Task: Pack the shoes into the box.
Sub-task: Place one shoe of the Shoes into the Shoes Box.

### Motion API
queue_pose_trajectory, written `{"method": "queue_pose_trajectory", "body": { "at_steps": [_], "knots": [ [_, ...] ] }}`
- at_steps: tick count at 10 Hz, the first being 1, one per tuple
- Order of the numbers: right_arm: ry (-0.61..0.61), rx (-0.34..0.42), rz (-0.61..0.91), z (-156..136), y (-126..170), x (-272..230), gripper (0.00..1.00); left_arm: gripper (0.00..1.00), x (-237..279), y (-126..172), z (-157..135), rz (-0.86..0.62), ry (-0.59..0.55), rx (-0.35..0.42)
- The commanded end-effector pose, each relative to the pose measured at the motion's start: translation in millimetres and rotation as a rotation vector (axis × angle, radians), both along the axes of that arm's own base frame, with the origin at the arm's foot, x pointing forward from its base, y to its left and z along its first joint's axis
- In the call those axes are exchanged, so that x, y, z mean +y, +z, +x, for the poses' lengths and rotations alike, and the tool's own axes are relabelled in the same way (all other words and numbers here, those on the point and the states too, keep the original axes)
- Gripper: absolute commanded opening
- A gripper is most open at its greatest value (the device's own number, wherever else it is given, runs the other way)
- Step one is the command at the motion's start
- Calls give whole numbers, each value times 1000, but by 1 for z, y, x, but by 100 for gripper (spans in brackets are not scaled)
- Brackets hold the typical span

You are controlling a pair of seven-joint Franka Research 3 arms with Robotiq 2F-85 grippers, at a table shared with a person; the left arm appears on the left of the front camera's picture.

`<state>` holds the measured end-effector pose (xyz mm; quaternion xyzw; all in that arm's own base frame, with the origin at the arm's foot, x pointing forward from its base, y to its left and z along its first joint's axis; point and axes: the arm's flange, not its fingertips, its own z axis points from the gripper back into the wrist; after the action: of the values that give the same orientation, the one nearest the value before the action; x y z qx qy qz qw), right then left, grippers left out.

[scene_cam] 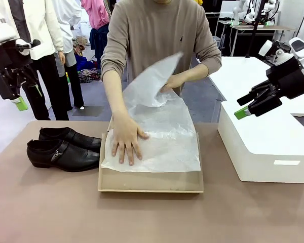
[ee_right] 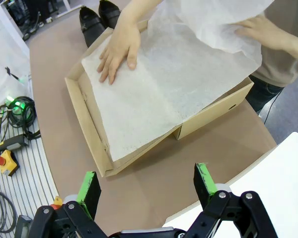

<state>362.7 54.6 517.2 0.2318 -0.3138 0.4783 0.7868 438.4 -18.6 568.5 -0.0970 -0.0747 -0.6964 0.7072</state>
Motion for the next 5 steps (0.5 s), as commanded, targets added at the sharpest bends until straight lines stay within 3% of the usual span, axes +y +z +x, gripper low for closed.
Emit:
{"method": "queue_pose_trajectory", "body": {
  "at_steps": [1, 5],
  "knots": [
    [23, -25, 26, 5, 0, 0, 100, 100, 10, -9, 20, 59, -27, -24],
    [23, -25, 26, 5, 0, 0, 100, 100, 19, -34, 58, 134, 0, -38]
  ]
}}
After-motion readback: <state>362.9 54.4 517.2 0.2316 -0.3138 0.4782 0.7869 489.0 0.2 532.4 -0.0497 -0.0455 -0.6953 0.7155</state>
